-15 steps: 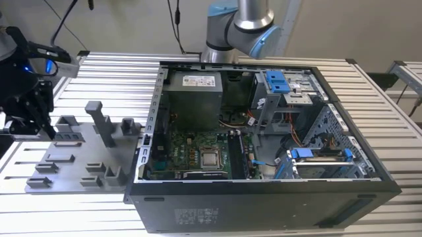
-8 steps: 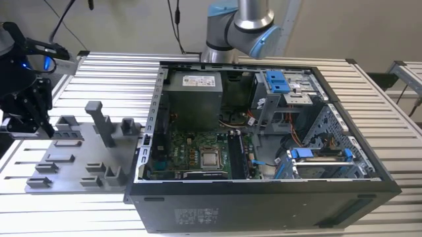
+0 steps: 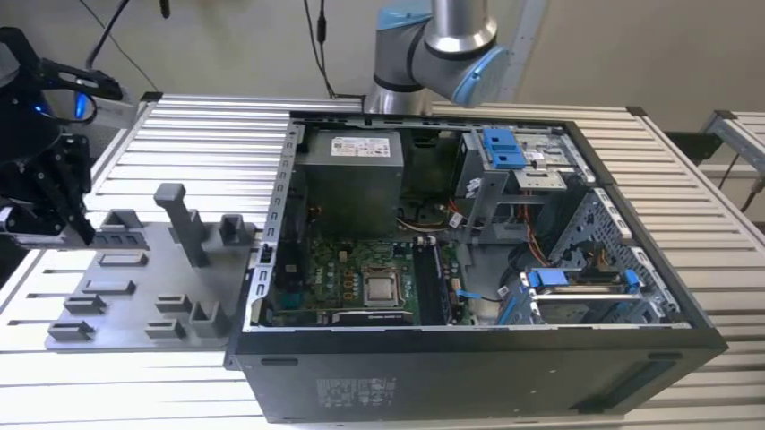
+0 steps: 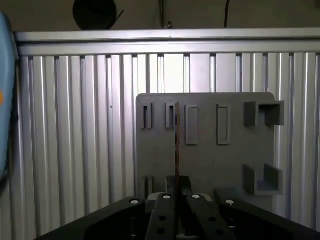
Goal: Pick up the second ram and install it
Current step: 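Pick up the second ram and move it above second insertion slot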
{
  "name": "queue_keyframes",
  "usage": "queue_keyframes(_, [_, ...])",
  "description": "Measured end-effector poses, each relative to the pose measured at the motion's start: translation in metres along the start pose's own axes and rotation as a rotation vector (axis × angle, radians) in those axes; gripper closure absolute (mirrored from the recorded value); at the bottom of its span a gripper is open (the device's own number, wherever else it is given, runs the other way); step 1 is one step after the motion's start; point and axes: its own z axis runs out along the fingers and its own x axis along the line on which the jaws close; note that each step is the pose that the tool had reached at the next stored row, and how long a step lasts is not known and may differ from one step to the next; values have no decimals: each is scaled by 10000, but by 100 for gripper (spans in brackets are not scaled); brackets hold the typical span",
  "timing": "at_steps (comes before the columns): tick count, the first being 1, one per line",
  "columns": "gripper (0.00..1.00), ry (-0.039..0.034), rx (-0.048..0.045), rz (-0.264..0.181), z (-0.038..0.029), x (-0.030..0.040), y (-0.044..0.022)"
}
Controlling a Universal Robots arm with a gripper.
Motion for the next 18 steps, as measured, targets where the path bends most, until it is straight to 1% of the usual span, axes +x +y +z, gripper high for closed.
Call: queue_keyframes(18, [86, 0, 0, 16, -198, 1, 4])
